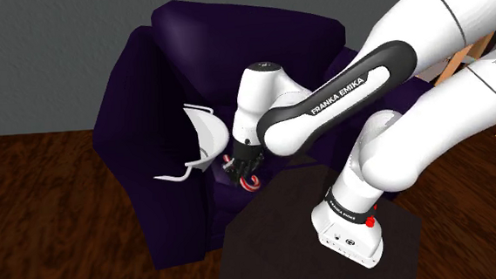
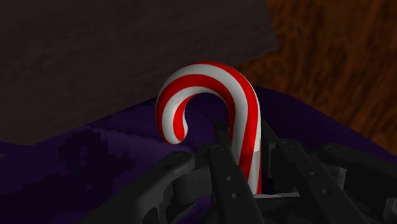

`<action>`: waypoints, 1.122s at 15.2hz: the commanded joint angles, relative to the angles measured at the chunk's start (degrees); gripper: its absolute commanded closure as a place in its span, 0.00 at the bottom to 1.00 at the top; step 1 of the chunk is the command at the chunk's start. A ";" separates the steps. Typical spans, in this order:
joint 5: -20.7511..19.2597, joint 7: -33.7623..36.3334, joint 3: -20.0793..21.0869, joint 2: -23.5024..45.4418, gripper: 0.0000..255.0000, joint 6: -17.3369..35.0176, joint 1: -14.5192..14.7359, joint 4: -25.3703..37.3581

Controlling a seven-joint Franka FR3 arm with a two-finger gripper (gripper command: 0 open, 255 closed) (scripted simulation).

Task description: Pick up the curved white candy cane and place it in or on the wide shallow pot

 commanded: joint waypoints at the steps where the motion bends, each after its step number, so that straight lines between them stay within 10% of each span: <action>1: -0.28 0.07 -0.46 -2.18 1.00 -2.77 0.07 0.55; 17: -3.18 0.88 -3.97 -14.35 1.00 -20.94 -0.14 6.66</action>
